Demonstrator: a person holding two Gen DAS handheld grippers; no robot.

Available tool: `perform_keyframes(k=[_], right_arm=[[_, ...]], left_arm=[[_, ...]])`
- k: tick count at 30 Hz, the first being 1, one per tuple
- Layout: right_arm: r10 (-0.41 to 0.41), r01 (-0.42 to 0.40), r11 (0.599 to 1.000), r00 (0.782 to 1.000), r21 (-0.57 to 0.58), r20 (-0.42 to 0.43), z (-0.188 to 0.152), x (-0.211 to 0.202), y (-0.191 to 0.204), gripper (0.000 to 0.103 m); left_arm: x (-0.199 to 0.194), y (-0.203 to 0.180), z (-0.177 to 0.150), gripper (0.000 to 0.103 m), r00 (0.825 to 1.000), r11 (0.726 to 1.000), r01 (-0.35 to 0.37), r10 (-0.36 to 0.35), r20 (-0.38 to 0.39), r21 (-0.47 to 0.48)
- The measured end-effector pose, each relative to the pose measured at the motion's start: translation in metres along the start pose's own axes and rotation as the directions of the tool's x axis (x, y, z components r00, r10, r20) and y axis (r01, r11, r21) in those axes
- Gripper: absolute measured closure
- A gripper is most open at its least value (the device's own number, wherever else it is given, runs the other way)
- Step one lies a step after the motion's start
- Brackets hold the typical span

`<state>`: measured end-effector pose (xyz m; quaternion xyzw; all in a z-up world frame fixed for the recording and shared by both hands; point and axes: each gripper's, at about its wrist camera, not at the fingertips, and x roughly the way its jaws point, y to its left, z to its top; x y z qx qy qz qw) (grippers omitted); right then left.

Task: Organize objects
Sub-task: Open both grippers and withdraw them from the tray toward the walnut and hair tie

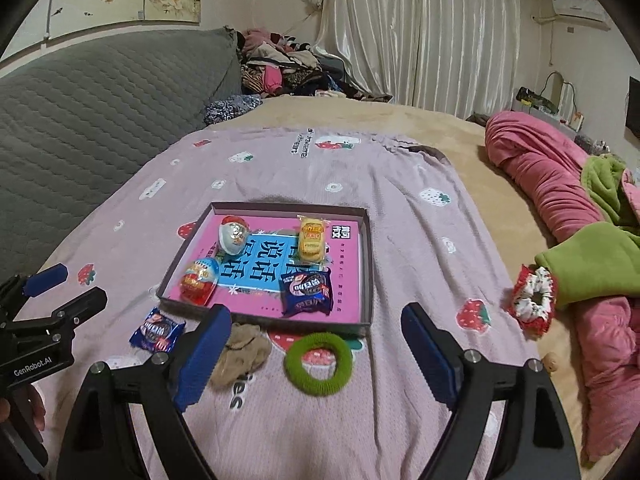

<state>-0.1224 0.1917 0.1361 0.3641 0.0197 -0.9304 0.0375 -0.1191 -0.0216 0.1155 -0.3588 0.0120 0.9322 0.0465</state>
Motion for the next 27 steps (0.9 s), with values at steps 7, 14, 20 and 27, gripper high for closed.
perform_keyframes(k=[7, 14, 20, 27], right_arm=[[0.000, 0.000, 1.000, 1.000, -0.013, 0.005, -0.016, -0.021, 0.004, 0.016], [-0.003, 0.003, 0.999, 1.000, -0.033, -0.002, -0.038, -0.034, 0.007, 0.016], [-0.007, 0.007, 0.999, 1.000, -0.046, -0.005, -0.050, -0.037, 0.009, 0.016], [-0.011, 0.011, 0.998, 1.000, -0.065, 0.002, -0.062, -0.038, 0.012, 0.016]], left_arm=[[-0.025, -0.005, -0.017, 0.017, 1.000, 1.000, -0.007, 0.007, 0.006, 0.021], [-0.036, -0.006, -0.040, 0.017, 1.000, 0.999, -0.005, 0.005, -0.013, 0.032], [-0.041, -0.011, -0.058, 0.017, 1.000, 0.999, -0.004, 0.005, -0.025, 0.041], [-0.040, -0.014, -0.074, 0.017, 0.999, 0.999, 0.004, -0.002, -0.045, 0.043]])
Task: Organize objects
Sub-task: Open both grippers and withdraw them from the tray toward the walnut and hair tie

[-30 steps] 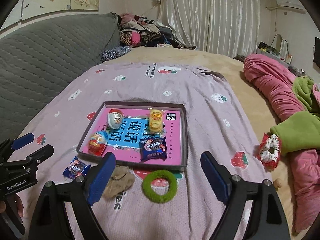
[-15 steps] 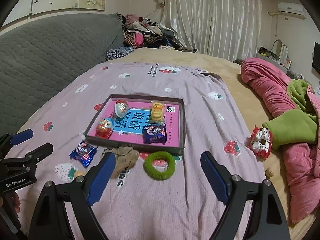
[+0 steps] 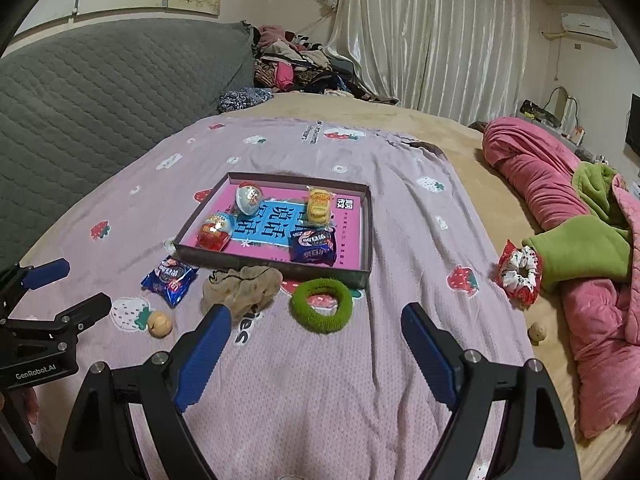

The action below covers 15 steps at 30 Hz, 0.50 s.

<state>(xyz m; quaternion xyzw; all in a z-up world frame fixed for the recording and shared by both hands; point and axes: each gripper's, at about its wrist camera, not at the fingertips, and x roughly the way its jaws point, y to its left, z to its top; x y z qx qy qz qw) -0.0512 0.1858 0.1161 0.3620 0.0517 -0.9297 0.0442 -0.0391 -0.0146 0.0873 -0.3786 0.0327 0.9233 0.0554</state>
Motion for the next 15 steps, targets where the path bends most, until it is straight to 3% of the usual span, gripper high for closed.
perform_keyframes(k=[15], right_arm=[[0.011, -0.012, 1.000, 0.999, -0.025, -0.033, -0.025, 0.013, 0.005, 0.010]], left_arm=[[0.015, -0.008, -0.020, 0.017, 0.999, 1.000, 0.013, -0.013, -0.035, -0.017]])
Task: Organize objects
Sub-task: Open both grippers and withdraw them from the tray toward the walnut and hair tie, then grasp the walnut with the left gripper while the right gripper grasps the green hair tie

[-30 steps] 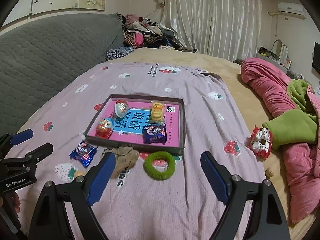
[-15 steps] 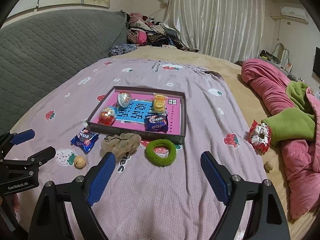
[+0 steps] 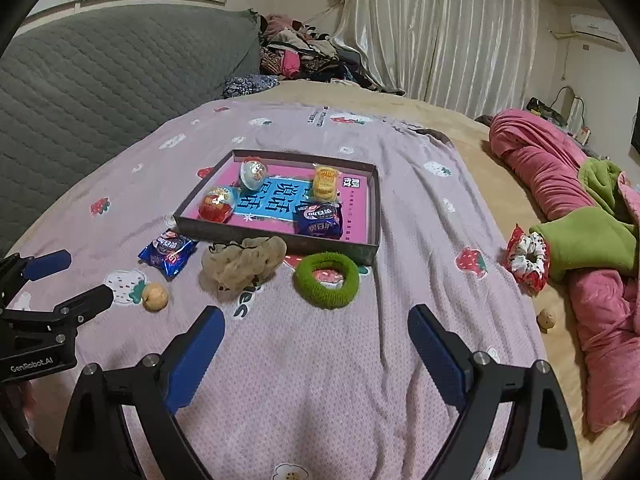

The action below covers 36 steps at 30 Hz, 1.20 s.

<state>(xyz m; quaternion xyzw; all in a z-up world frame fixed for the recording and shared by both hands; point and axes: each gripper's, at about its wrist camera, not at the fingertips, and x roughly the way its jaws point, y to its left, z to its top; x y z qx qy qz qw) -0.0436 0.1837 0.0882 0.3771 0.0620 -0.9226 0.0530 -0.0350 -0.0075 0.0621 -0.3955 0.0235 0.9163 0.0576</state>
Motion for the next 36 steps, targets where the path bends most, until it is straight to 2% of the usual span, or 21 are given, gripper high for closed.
perform_keyframes(k=[17, 36], right_arm=[[-0.006, 0.005, 1.000, 0.999, -0.019, -0.036, -0.008, 0.033, -0.003, 0.010], [-0.018, 0.018, 1.000, 0.995, -0.001, -0.099, -0.005, 0.097, -0.008, 0.010]], left_arm=[[0.037, 0.000, -0.015, 0.017, 0.998, 1.000, -0.008, 0.008, -0.057, -0.002], [0.089, 0.009, -0.020, 0.017, 0.994, 0.999, 0.015, -0.019, -0.110, -0.038]])
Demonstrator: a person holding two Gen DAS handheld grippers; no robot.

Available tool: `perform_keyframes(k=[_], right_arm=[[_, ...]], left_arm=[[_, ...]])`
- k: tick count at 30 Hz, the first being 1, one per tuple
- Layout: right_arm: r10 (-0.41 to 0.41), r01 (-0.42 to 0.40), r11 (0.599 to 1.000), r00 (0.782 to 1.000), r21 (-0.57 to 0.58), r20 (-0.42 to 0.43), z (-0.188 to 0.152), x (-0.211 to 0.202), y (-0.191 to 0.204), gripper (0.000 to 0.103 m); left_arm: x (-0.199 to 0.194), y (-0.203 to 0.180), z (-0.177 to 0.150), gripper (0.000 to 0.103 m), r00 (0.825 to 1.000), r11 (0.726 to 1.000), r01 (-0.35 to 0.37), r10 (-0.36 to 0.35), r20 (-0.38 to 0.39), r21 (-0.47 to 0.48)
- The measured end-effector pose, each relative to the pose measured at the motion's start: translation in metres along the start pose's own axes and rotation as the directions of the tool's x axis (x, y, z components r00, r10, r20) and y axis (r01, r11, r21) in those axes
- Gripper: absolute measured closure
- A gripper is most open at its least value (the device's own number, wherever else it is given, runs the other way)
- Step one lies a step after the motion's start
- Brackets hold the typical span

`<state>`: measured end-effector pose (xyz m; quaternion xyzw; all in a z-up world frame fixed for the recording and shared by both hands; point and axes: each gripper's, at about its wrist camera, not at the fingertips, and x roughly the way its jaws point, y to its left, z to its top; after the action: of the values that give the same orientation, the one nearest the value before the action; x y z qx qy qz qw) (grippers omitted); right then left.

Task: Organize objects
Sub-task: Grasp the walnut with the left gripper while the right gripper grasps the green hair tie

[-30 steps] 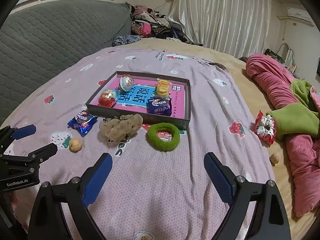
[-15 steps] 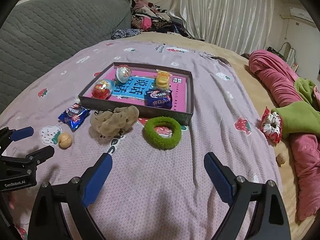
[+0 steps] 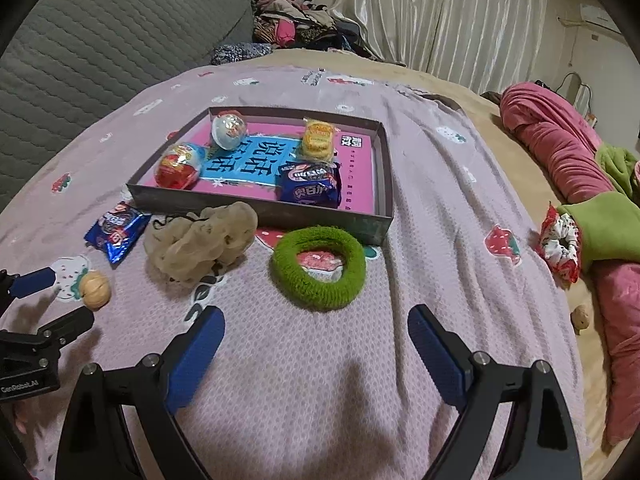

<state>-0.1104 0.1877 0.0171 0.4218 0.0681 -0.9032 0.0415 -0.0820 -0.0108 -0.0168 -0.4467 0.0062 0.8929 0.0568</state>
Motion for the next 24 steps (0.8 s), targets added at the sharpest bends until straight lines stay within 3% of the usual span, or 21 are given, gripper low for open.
perform_keyframes(k=[20, 24], right_arm=[[0.005, -0.004, 1.000, 0.999, 0.024, -0.044, 0.011, 0.053, -0.003, 0.021], [0.008, -0.006, 0.999, 0.998, 0.033, -0.056, 0.013, 0.064, -0.005, 0.031]], left_arm=[[0.034, -0.007, 0.005, 0.018, 1.000, 1.000, -0.008, 0.008, -0.003, 0.002], [0.038, -0.006, 0.005, 0.018, 1.000, 1.000, -0.002, 0.002, -0.007, -0.011]])
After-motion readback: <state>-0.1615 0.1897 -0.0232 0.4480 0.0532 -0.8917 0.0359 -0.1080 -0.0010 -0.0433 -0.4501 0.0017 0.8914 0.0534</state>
